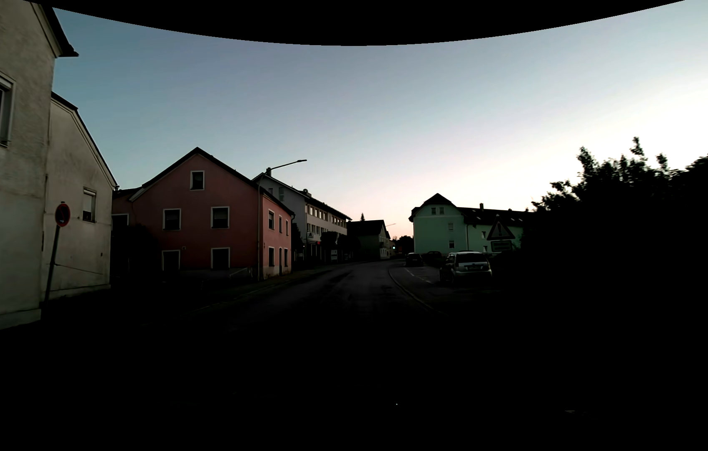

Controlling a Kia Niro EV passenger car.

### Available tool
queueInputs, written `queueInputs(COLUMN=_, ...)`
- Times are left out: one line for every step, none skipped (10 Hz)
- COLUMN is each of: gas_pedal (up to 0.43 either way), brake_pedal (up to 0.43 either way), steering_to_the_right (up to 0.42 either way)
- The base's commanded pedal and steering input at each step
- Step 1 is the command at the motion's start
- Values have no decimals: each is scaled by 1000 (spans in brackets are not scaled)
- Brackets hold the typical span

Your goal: Follow the waypoints while adhering to traffic rules and regulations

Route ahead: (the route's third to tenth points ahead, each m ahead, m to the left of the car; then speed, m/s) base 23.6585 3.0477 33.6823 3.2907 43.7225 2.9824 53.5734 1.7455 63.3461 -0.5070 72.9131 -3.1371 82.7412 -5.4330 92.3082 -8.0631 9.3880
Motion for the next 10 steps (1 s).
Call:
queueInputs(gas_pedal=177, brake_pedal=0, steering_to_the_right=-36)
queueInputs(gas_pedal=189, brake_pedal=0, steering_to_the_right=-19)
queueInputs(gas_pedal=197, brake_pedal=0, steering_to_the_right=-3)
queueInputs(gas_pedal=197, brake_pedal=0, steering_to_the_right=-1)
queueInputs(gas_pedal=197, brake_pedal=0, steering_to_the_right=-4)
queueInputs(gas_pedal=197, brake_pedal=0, steering_to_the_right=-4)
queueInputs(gas_pedal=197, brake_pedal=0, steering_to_the_right=8)
queueInputs(gas_pedal=209, brake_pedal=0, steering_to_the_right=16)
queueInputs(gas_pedal=209, brake_pedal=0, steering_to_the_right=18)
queueInputs(gas_pedal=209, brake_pedal=0, steering_to_the_right=17)
